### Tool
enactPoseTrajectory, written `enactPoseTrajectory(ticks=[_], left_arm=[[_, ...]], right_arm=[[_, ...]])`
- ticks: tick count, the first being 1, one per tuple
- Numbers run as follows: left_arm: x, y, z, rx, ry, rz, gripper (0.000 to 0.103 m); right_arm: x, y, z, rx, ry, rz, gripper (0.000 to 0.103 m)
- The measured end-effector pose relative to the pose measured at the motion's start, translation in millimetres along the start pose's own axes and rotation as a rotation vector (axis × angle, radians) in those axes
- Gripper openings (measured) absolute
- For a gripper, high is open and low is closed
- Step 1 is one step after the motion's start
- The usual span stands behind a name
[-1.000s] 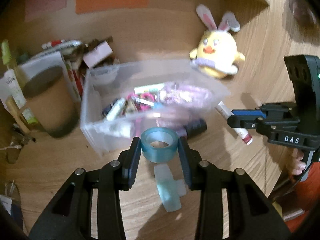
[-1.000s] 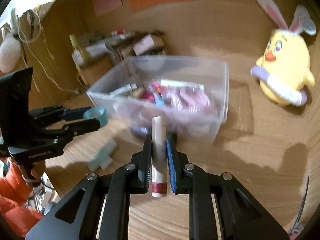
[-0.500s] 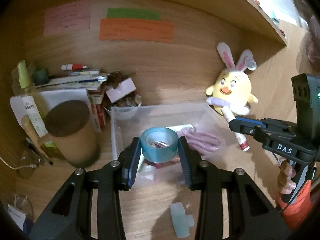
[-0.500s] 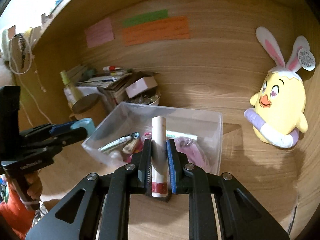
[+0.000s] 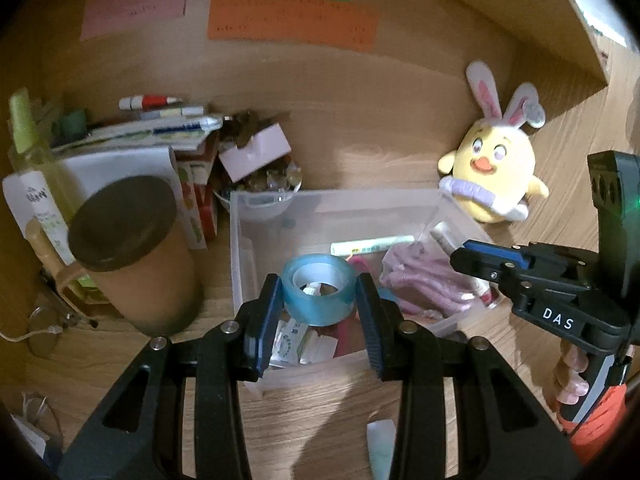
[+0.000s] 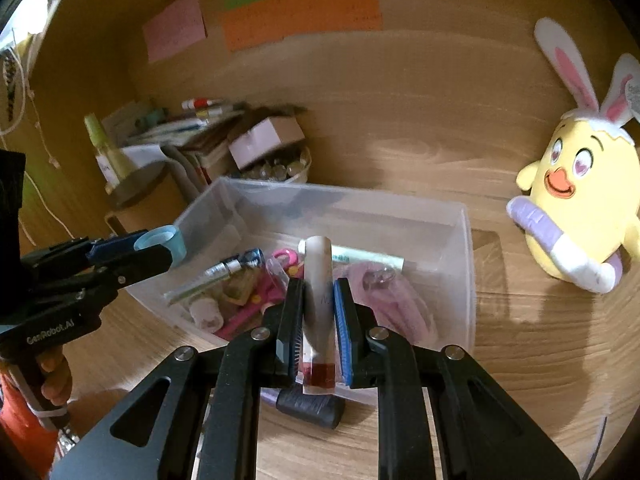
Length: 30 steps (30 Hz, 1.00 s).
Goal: Organize objects
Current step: 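Drop the lip balm and teal tape roll into the clear box, opening both tools, then grasp the purple-black bottle with the right tool while the left tool grasps the teal cup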
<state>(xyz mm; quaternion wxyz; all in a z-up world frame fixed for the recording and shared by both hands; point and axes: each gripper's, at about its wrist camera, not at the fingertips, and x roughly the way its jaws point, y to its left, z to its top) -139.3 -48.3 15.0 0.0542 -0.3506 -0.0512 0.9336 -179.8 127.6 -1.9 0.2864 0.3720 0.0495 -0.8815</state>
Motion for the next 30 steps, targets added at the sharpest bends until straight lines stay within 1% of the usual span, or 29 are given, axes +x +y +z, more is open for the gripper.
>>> enactPoseTrajectory(ticks=[6, 9, 11, 12, 13, 14, 15, 16, 17, 19, 20, 22, 24, 26, 28, 30], left_arm=[[15.6, 0.3, -6.1, 0.005, 0.050, -0.004, 0.038], [17.6, 0.2, -8.4, 0.007, 0.055, -0.002, 0.038], [15.5, -0.8, -9.4, 0.012, 0.055, -0.007, 0.040], [13.0, -1.6, -9.7, 0.013, 0.049, -0.010, 0.046], [11.1, -1.7, -9.4, 0.013, 0.044, -0.009, 0.054], [6.6, -2.8, -9.6, 0.017, 0.028, -0.002, 0.057], [3.1, -3.7, -9.4, 0.021, 0.015, 0.003, 0.059], [0.6, -4.6, -9.0, 0.026, 0.008, 0.005, 0.060], [-4.9, -6.0, -9.8, 0.035, -0.002, 0.006, 0.061], [-11.4, -7.2, -11.0, 0.041, -0.015, 0.009, 0.070], [-16.2, -7.6, -13.1, 0.046, -0.024, 0.017, 0.072], [-24.5, -8.4, -19.0, 0.059, -0.039, 0.034, 0.080], [-29.2, -8.4, -26.0, 0.070, -0.037, 0.043, 0.083], [-31.7, -8.9, -33.8, 0.085, -0.029, 0.048, 0.086], [-31.4, -9.5, -45.0, 0.105, -0.007, 0.060, 0.089], [-28.8, -9.3, -56.3, 0.113, 0.025, 0.058, 0.089]], right_arm=[[14.3, 4.3, -6.9, -0.025, 0.037, -0.018, 0.014], [18.0, 7.3, -9.4, -0.047, 0.052, -0.024, 0.014], [17.8, 9.9, -10.6, -0.062, 0.047, -0.042, 0.014], [16.7, 11.6, -11.0, -0.076, 0.046, -0.053, 0.015], [15.2, 12.5, -11.4, -0.084, 0.044, -0.060, 0.019], [12.6, 13.3, -11.7, -0.092, 0.039, -0.068, 0.022], [10.8, 13.8, -11.1, -0.097, 0.034, -0.071, 0.028], [6.9, 14.4, -11.6, -0.105, 0.025, -0.073, 0.033], [0.6, 15.3, -13.2, -0.114, 0.011, -0.077, 0.035], [-8.8, 17.3, -16.0, -0.129, -0.009, -0.080, 0.043], [-14.6, 17.8, -18.3, -0.136, -0.020, -0.079, 0.044], [-26.7, 19.0, -24.3, -0.150, -0.036, -0.077, 0.051], [-36.5, 20.8, -32.0, -0.171, -0.045, -0.065, 0.053], [-40.7, 23.0, -38.8, -0.191, -0.042, -0.064, 0.053], [-40.5, 25.8, -48.2, -0.215, -0.027, -0.071, 0.053], [-36.2, 26.1, -57.8, -0.228, -0.003, -0.078, 0.053]])
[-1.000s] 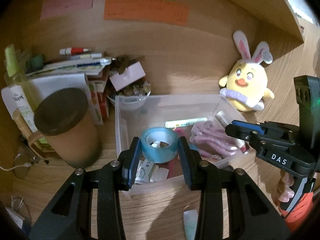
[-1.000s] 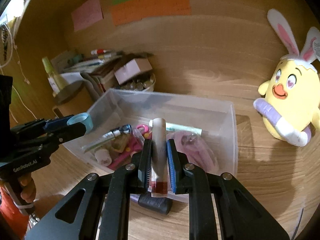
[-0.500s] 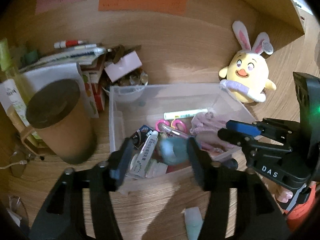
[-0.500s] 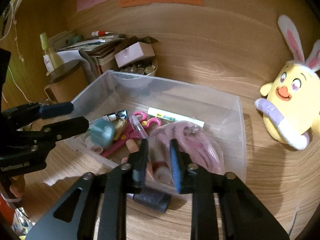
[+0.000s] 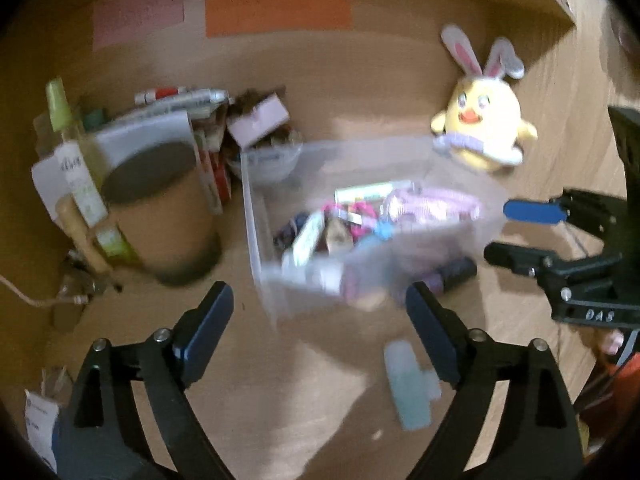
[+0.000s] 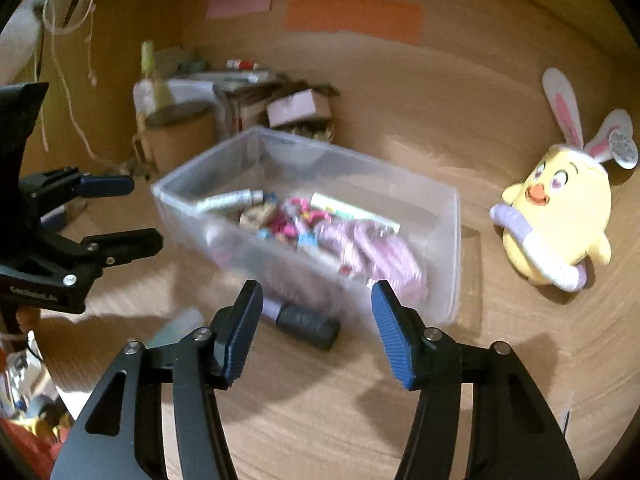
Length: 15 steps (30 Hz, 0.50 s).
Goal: Organize objects
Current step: 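Grasp the purple-black bottle with the right tool while the left tool grasps the teal cup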
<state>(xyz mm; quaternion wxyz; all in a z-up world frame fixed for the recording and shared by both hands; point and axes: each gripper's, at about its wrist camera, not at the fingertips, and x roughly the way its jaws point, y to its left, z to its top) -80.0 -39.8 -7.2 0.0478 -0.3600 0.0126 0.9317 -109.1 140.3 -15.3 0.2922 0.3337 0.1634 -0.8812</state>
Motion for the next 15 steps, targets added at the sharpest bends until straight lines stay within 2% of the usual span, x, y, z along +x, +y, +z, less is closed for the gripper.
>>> enactPoseTrajectory(ticks=[6, 11, 15], left_arm=[[11.8, -12.3, -34.0, 0.003, 0.113, -0.072, 0.089], [18.4, -27.7, -48.3, 0.045, 0.148, -0.083, 0.089], [20.1, -30.0, -52.4, 0.047, 0.168, -0.093, 0.088]], right_arm=[[27.9, 2.0, -17.6, 0.008, 0.089, 0.009, 0.053], [41.5, 0.4, -17.0, 0.022, 0.114, 0.018, 0.053], [50.9, 3.8, -20.8, 0.031, 0.159, 0.075, 0.053]])
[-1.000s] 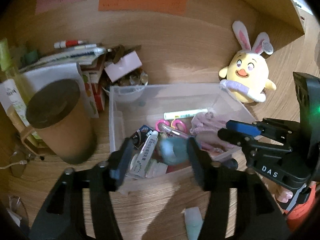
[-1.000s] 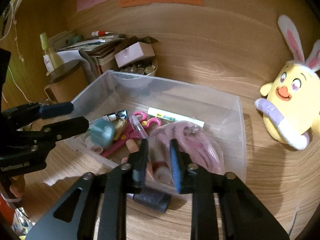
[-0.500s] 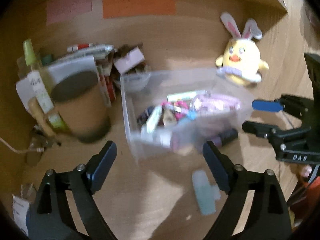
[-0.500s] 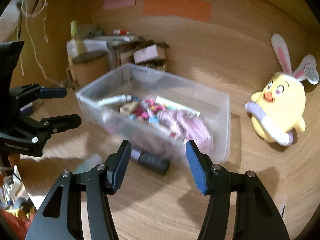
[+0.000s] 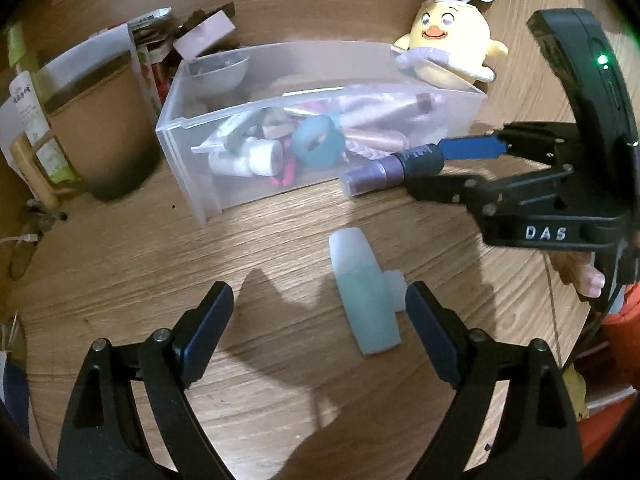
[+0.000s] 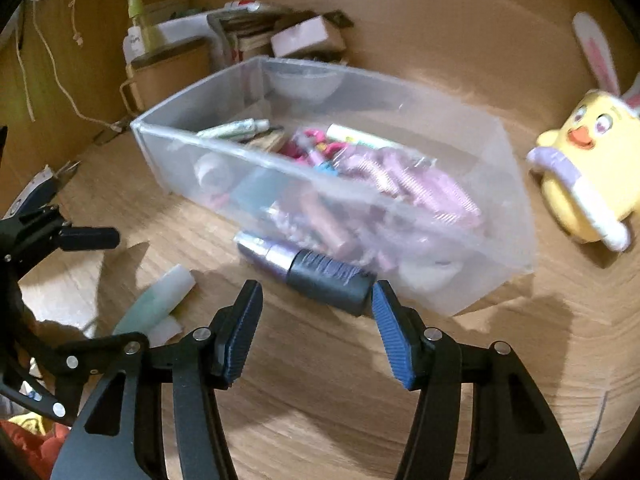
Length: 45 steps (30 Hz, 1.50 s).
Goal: Organize objects
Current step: 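Grasp the purple-black bottle with the right tool while the left tool grasps the teal cup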
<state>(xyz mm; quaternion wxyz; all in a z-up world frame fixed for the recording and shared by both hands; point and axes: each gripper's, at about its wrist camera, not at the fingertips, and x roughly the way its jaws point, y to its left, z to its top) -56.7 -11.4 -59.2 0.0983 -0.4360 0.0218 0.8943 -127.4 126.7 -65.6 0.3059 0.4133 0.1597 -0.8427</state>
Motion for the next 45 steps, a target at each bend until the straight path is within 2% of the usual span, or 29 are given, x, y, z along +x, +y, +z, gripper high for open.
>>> enactPoseTrajectory(ticks=[3, 5, 13, 17, 19, 20, 23, 25, 26, 28, 31, 37, 45], left_arm=[[0.6, -1.7, -2.2, -0.010, 0.021, -0.041, 0.088], [4.4, -6.0, -3.7, 0.005, 0.042, -0.041, 0.088], [6.7, -17.4, -3.5, 0.058, 0.035, -0.002, 0.063], [4.2, -18.5, -4.5, 0.059, 0.020, -0.018, 0.052], [4.3, -20.1, -2.9, 0.060, 0.020, -0.033, 0.039], [4.1, -21.0, -1.9, 0.061, 0.022, -0.046, 0.038], [5.2, -22.8, -0.1, 0.064, 0.020, -0.053, 0.036], [4.7, -21.9, -0.6, 0.062, 0.019, -0.059, 0.036], [4.1, -20.5, -1.0, 0.058, 0.020, -0.059, 0.035], [3.4, -17.9, -1.0, 0.054, 0.020, -0.047, 0.018], [2.4, -10.2, -1.2, 0.017, 0.030, -0.086, 0.018], [0.1, -3.0, -2.2, -0.015, 0.019, -0.084, 0.018], [-23.3, 7.4, 5.1, -0.040, -0.063, -0.053, 0.018]], right_arm=[[-1.8, 1.9, -5.5, 0.001, 0.026, 0.073, 0.053], [-6.5, 2.2, -8.8, -0.002, 0.027, 0.104, 0.053], [-9.5, 6.7, 0.6, -0.031, 0.016, 0.064, 0.053], [2.3, 19.2, 11.4, -0.085, 0.021, 0.050, 0.053], [6.5, 20.3, 13.6, -0.087, 0.032, 0.057, 0.053], [9.7, 21.0, 14.2, -0.086, 0.042, 0.063, 0.053], [13.0, 19.6, 12.5, -0.076, 0.061, 0.077, 0.045], [9.6, 18.0, 9.9, -0.074, 0.067, 0.092, 0.033], [6.4, 16.8, 8.0, -0.073, 0.069, 0.106, 0.032], [1.2, 16.4, 4.2, -0.074, 0.065, 0.111, 0.030], [-9.0, 19.1, -1.6, -0.097, 0.049, 0.101, 0.028], [-24.2, 30.7, -1.8, -0.165, 0.007, 0.054, 0.029], [1.9, 35.8, 14.5, -0.135, 0.056, 0.081, 0.032]])
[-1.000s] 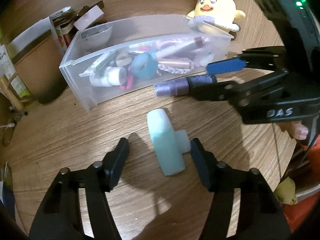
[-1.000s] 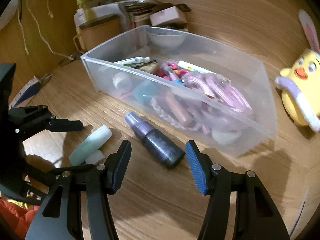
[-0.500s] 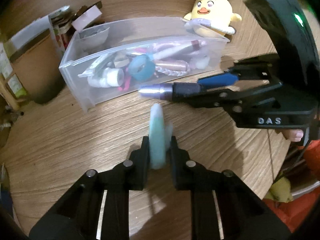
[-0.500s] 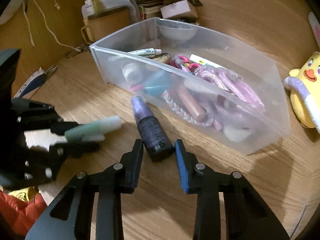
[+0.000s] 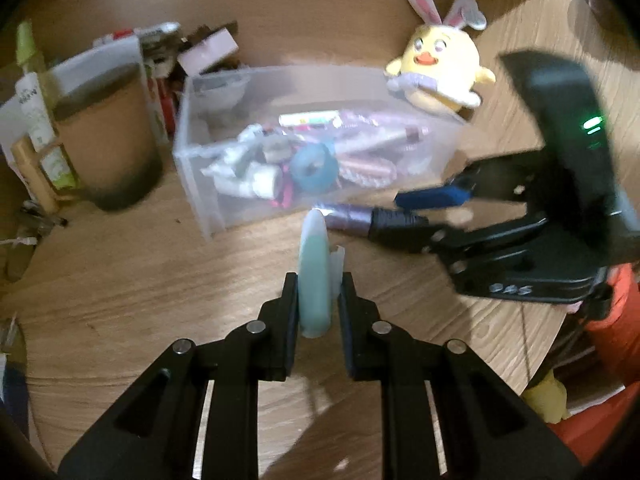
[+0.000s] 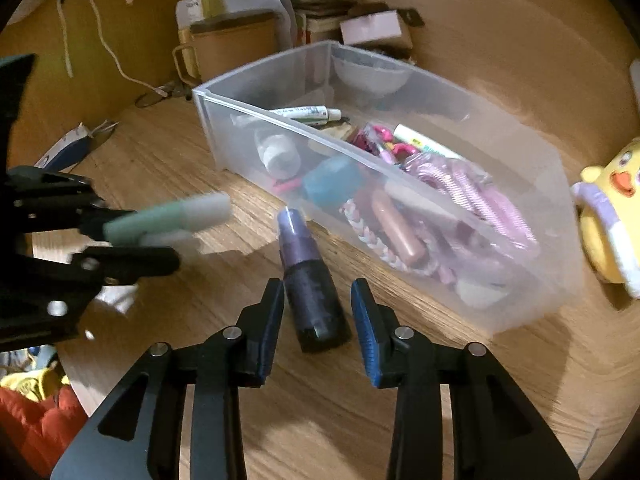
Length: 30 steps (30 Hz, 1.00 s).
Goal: Organize objects
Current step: 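Grasp the purple-black bottle with the right tool while the left tool grasps the teal cup, then release the purple-black bottle and teal cup into the clear box with both tools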
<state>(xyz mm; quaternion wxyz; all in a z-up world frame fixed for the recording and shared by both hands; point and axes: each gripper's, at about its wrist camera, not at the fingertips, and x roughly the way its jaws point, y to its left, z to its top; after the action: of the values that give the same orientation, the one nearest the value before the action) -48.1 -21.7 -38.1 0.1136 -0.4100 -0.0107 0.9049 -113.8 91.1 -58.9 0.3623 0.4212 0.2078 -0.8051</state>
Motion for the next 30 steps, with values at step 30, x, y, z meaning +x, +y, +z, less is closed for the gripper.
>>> enactPoseTrajectory(ticks=[30], left_arm=[[-14.0, 36.9, 91.0, -0.121, -0.196, 0.021, 0.018]], right_arm=[[-86.6, -49.1, 37.0, 0.230, -0.364, -0.012, 0.024]])
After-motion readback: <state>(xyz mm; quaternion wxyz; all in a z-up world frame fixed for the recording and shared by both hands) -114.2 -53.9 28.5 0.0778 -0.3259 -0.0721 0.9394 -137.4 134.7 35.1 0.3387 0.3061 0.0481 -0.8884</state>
